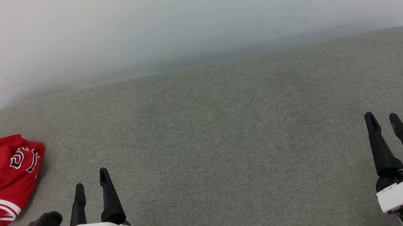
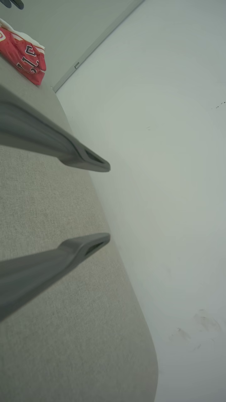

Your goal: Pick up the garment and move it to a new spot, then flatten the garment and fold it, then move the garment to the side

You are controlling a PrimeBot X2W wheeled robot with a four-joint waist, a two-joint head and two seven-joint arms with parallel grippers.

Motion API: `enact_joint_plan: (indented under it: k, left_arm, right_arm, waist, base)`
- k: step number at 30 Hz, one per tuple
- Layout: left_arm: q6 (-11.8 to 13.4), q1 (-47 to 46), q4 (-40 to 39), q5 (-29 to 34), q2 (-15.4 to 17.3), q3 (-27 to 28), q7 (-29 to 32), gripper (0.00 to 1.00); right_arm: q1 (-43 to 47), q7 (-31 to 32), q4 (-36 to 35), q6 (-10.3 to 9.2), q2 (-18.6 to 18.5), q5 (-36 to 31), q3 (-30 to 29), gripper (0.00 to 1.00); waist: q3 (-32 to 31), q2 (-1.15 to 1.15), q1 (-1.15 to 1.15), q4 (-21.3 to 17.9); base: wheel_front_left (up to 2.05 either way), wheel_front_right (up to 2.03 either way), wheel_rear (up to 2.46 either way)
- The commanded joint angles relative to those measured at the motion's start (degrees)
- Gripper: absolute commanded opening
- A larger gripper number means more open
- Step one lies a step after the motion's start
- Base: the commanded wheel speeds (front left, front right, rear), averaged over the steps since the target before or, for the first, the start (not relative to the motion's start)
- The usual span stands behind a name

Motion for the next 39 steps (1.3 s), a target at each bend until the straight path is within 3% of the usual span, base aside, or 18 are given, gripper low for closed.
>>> enact_joint_plan:
  k: [1, 15, 39]
  left_arm:
    - [0.7, 0.0, -1.0, 2.2, 0.5, -0.5, -0.7, 1.00]
    - [1.8, 1.2, -2.1, 9.4, 0.9, -2.4, -2.7, 1.00]
    - [-0.7, 3.3, -3.3, 20.8, -0.8, -1.8, -5.8, 1.00]
  right_arm:
    - [0.2, -0.7, -1.3, 0.02, 0.1, -2.4, 0.1, 1.00]
    - [1.4, -2.7, -2.1, 0.02, 0.1, -10.3, 0.5, 1.00]
    - [3.1, -5.8, -3.2, 0.01, 0.1, -21.1, 1.0, 1.00]
  waist:
    - [0.0, 0.00, 0.00, 0.0]
    - [-0.3, 0.00, 0.00, 0.2]
    - [-0.2, 0.00, 0.00, 0.3]
  base:
    - [0.00, 0.00, 0.00]
    - [0.00, 0.00, 0.00]
    - [0.00, 0.00, 0.00]
